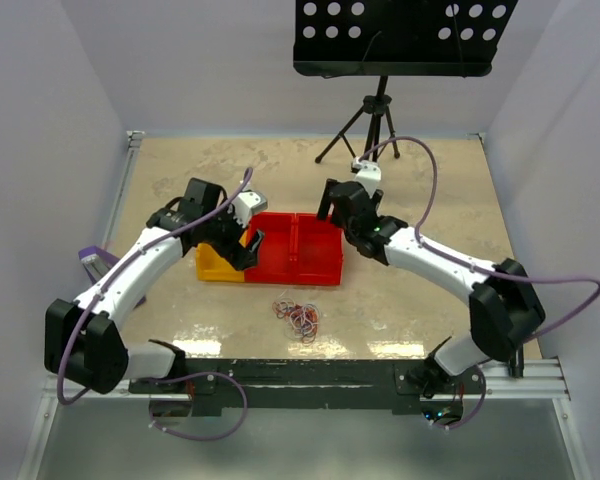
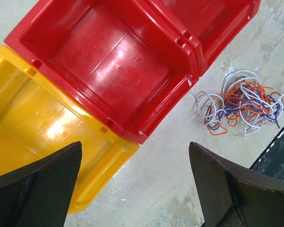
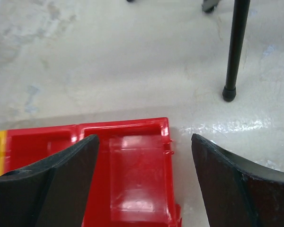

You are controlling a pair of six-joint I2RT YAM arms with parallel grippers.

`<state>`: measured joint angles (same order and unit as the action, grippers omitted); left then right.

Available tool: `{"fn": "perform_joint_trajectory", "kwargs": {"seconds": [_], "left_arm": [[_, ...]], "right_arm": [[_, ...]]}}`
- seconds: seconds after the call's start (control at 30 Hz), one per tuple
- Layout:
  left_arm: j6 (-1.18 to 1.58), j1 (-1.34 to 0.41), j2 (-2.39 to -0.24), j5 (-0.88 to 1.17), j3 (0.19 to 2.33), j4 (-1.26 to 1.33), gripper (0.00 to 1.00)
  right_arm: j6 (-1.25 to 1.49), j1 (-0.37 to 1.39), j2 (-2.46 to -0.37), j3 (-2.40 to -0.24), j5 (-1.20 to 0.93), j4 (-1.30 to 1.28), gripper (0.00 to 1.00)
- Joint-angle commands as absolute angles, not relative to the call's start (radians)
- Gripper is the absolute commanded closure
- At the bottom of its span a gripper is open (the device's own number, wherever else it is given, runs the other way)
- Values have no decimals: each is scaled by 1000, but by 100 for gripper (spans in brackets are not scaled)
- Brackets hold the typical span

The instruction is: Untangle the cables

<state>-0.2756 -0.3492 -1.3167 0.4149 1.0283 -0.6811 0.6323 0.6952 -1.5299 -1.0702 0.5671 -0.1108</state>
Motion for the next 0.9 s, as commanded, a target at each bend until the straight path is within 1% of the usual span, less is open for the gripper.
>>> {"fn": "perform_joint_trajectory", "kwargs": {"seconds": [0.0,0.1,0.27,0.37,0.53,0.77,0.87], "left_arm": [[-290,-350,-1237,417,1081,-784,0],[-298,-350,-1194,400,1069,-787,0],[-307,-348,-1138,368,1049,-766,0],[-302,-348,-1117,357,1039,-747,2],[-299,-348,-1095,325,1028,-729,3],[-304,-348,-1075,301,1008,-718,0],[-317,-348,-1077,330,1006,-732,0]], "right_arm": [[659,800,-1427,-1011,562,-144,19],[730,943,-1397,-979,506,-164,21],[871,1089,-1407,-950,384,-157,28],[913,1121,-1410,-928,338,-115,32],[940,1137,-1474,-916,275,-68,35],[950,1138,-1604,-930,241,-6,40],[953,1138,-1624,-946,242,-14,41]]}}
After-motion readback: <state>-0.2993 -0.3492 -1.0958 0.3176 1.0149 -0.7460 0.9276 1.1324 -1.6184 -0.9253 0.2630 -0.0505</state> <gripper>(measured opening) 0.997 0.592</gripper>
